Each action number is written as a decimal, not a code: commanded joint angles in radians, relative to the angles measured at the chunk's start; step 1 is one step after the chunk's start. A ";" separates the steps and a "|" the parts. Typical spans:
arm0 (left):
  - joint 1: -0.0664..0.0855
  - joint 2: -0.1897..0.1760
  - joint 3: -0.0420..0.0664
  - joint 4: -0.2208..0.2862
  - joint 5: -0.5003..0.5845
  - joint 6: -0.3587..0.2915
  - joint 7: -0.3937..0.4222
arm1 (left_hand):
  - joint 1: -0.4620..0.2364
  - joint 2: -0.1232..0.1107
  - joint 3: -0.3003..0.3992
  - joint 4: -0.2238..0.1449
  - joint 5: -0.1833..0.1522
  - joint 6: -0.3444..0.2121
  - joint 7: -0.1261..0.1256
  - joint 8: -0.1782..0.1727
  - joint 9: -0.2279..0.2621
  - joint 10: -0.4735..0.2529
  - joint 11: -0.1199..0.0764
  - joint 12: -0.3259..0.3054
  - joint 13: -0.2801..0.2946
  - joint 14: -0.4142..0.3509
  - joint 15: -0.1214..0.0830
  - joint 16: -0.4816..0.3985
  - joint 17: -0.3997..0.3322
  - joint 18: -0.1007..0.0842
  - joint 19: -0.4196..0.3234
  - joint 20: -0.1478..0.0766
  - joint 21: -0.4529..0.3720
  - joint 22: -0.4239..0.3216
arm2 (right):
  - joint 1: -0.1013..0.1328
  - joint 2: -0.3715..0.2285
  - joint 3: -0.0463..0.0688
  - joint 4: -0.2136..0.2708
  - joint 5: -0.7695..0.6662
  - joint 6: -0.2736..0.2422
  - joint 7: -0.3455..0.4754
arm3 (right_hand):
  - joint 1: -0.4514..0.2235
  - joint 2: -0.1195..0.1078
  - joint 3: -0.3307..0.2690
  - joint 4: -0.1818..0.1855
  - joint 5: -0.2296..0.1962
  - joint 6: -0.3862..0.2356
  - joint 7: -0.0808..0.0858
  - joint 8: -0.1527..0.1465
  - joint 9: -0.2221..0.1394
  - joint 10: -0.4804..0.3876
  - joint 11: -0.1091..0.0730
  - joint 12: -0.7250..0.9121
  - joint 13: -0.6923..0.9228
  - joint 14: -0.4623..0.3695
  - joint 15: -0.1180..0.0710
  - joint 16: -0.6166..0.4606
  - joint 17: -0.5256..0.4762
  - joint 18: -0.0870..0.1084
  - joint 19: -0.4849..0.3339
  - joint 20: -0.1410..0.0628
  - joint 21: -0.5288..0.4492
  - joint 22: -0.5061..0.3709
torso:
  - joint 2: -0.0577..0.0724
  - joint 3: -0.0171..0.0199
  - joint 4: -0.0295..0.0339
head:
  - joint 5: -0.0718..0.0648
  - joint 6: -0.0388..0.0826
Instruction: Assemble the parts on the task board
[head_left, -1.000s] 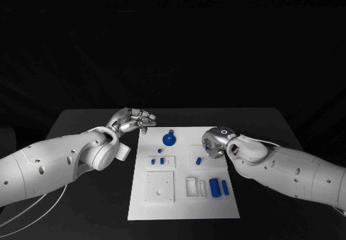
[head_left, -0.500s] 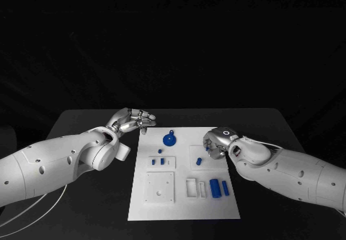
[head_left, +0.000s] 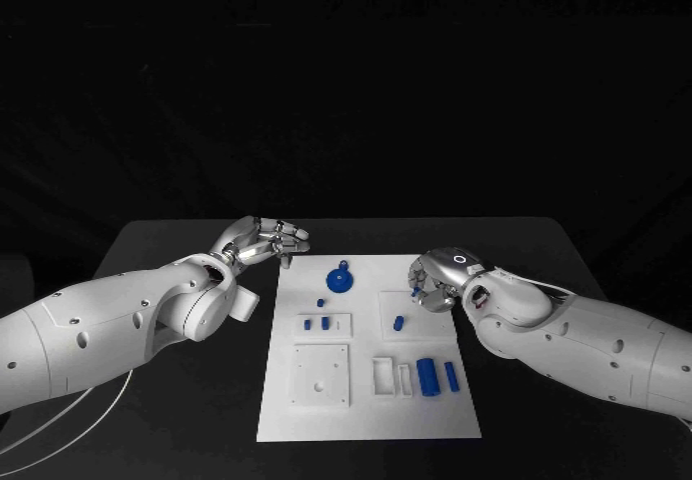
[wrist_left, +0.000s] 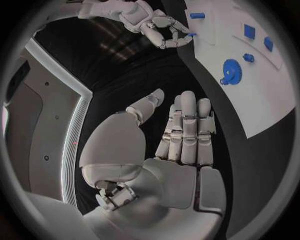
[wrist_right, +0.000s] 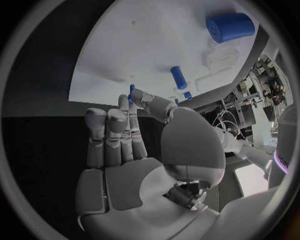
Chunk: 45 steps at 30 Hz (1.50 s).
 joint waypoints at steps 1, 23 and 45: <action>0.001 0.001 0.001 0.000 0.012 0.001 0.015 | -0.008 0.001 -0.005 0.000 -0.001 -0.010 0.000 -0.002 -0.001 -0.009 0.001 -0.006 0.000 0.006 0.000 -0.004 0.002 0.030 0.010 -0.003 -0.004 0.002 | 0.001 -0.016 0.011 0.034 0.018 -0.020 -0.005 | -0.006 -0.001 0.006 -0.002 -0.004 0.009 -0.001 0.003 0.002 0.037 0.011 0.003 0.002 0.000 -0.008 0.004 -0.001 0.070 -0.005 -0.010 0.005 0.002 | 0.000 -0.0011 0.0015 | 0.003 0.001; 0.001 0.026 0.001 -0.031 0.042 -0.018 0.015 | -0.009 0.002 -0.006 0.001 -0.001 -0.011 0.001 -0.001 -0.001 -0.010 0.002 -0.005 0.000 0.006 0.000 -0.005 0.004 0.031 0.010 -0.002 -0.006 0.002 | 0.000 0.047 0.025 0.212 -0.002 -0.014 0.004 | -0.006 -0.002 0.009 -0.001 0.002 0.011 -0.001 0.003 0.003 0.040 0.010 0.001 0.003 0.000 -0.008 0.004 -0.001 0.070 -0.003 -0.012 0.005 0.003 | -0.005 -0.0066 0.0033 | 0.065 0.007; 0.004 0.067 0.001 -0.046 0.046 -0.027 0.006 | -0.011 0.003 -0.006 0.003 -0.001 -0.010 0.000 -0.001 -0.001 -0.010 0.002 -0.004 0.000 0.007 0.000 -0.006 0.005 0.031 0.011 -0.002 -0.007 0.002 | -0.043 0.153 -0.091 0.205 -0.144 0.037 -0.007 | -0.006 -0.002 0.009 -0.003 0.006 0.011 -0.001 0.002 0.003 0.040 0.010 -0.001 0.004 0.000 -0.008 0.005 -0.001 0.070 -0.003 -0.013 0.004 0.004 | -0.016 -0.0182 0.0066 | 0.118 -0.034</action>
